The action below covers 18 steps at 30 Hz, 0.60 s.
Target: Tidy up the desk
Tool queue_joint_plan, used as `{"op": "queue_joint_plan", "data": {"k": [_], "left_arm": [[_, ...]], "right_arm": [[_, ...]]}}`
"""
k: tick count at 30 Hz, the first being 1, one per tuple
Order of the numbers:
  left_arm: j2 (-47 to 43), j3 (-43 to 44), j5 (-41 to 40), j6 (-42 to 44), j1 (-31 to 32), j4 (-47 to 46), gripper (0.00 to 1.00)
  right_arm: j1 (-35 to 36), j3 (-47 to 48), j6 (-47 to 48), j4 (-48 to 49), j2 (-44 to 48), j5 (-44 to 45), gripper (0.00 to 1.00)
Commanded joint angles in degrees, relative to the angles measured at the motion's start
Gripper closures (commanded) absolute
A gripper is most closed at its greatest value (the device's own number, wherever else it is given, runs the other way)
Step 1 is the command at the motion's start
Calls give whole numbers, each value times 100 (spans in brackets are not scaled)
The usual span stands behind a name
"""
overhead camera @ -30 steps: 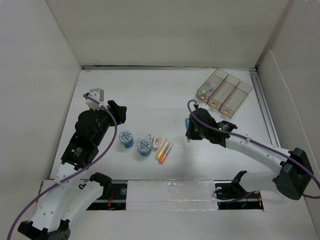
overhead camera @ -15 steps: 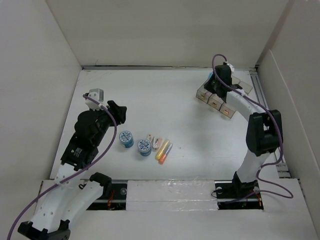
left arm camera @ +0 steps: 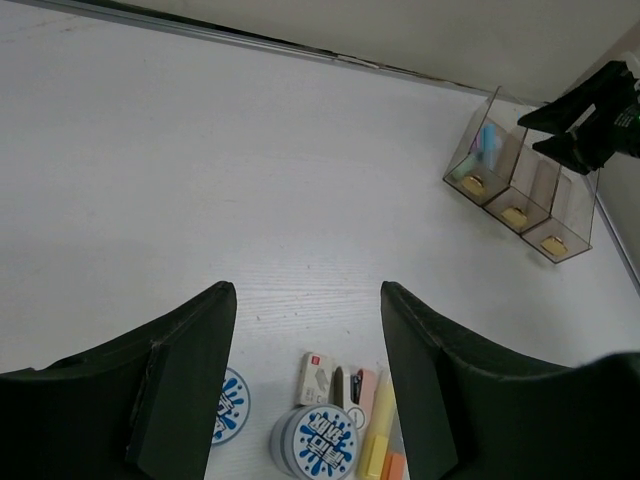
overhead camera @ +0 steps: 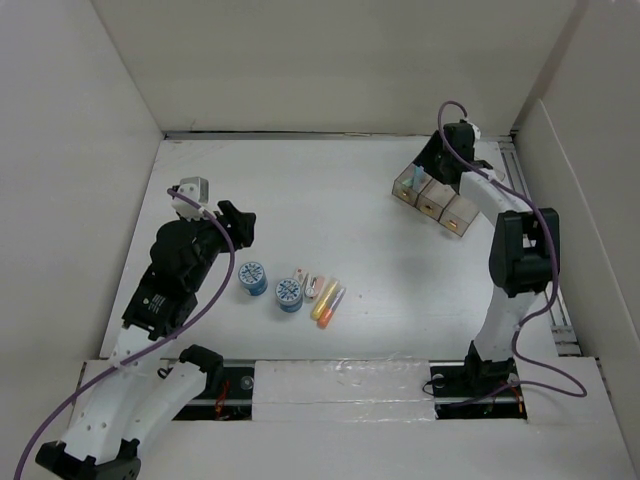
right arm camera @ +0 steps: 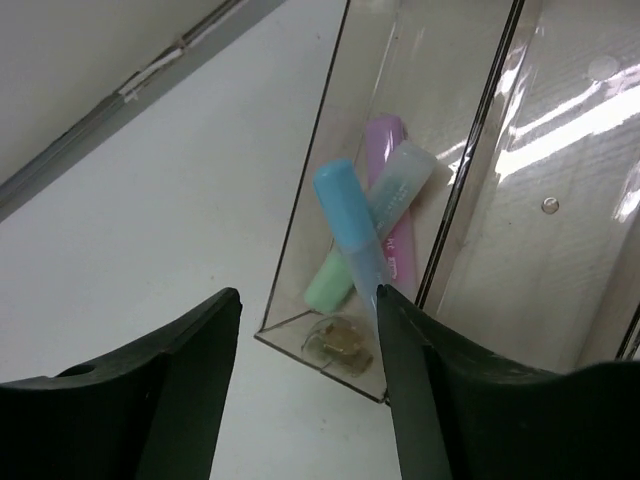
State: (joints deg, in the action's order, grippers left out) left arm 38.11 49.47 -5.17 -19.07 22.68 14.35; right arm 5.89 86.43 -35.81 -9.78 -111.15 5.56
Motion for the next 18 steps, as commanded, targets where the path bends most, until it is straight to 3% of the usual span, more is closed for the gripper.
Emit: {"op": "queue_joint_plan", "data": {"k": [1,4,8,9,11,13,16,18], "left_arm": [[13,1,42,70,-26,-257,44],[30,1,25,70,-26,-266,45],[48,-8,7,70,-26,-266,45],[39,-8,7,70,-26,-257,45],[30,-17,33,61,-26,-257,45],[12,1,42,61,-26,-257,45],[-22,1,103,52,-26,-266,45],[-14,-8,104,61,-26,-266,45]], "right_arm": [[-44,-55,-5,257,628,-37,37],[140,-677,-5,459,1050,-38,42],[763,-1818,4,766,2199,-511,100],[999,-2110,-13,915,2403,-504,100],[2443,-2864,65,997,2929,-374,100],[2716,-3001,110,416,3003,-249,99],[3950,-3359,-144,-214,3125,145,60],[4373,-3439,-328,-261,3143,200,44]]}}
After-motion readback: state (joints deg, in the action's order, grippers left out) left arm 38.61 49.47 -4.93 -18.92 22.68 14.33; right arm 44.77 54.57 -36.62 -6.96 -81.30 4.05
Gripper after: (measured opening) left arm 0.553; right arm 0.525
